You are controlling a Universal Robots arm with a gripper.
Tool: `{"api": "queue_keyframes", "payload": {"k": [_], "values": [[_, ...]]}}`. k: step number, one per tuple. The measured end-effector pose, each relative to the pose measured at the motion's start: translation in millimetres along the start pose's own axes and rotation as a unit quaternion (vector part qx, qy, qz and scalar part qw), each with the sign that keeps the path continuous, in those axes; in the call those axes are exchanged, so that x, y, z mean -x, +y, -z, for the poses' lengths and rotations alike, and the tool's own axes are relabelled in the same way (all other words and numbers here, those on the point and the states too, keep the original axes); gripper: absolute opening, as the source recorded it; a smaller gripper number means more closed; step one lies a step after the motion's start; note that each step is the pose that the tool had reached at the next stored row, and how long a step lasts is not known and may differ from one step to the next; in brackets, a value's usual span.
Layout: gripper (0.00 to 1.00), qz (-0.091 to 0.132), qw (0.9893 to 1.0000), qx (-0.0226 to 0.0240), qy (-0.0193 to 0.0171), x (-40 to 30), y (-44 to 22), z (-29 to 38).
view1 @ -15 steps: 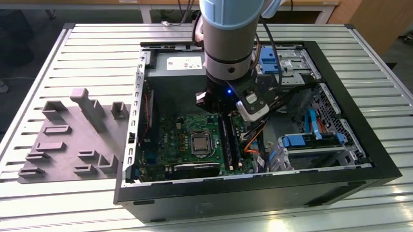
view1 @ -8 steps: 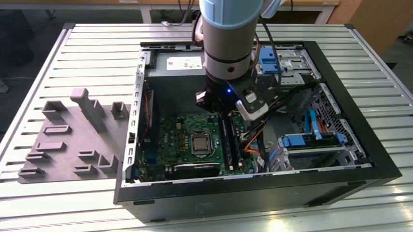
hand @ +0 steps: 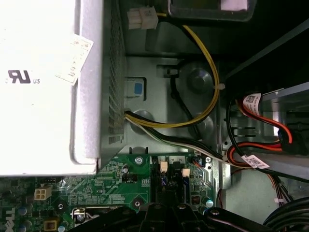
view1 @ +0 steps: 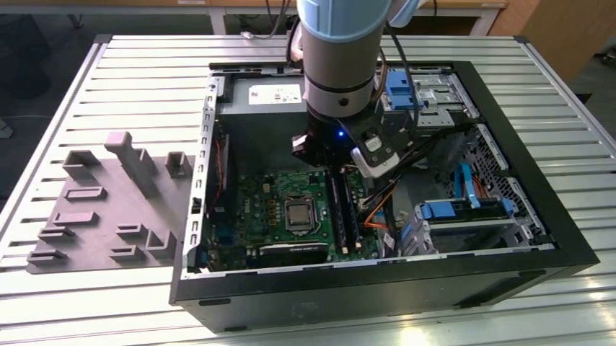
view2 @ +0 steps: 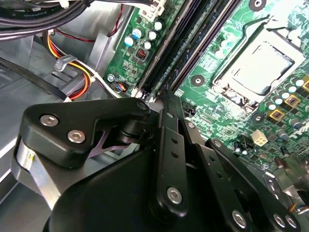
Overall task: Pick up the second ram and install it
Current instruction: 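Press down the second ram until it locks into place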
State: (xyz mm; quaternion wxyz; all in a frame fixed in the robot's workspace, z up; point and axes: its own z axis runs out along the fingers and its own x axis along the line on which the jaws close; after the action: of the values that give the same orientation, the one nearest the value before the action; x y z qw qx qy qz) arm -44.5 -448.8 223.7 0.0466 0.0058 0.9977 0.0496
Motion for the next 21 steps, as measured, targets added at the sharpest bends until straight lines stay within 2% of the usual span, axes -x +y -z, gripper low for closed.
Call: {"api": "queue_keyframes", "payload": {"k": [21], "values": [[0.11, 0.000, 1.0000, -0.0002, 0.0001, -0.7, -0.4, -7.0]]}}
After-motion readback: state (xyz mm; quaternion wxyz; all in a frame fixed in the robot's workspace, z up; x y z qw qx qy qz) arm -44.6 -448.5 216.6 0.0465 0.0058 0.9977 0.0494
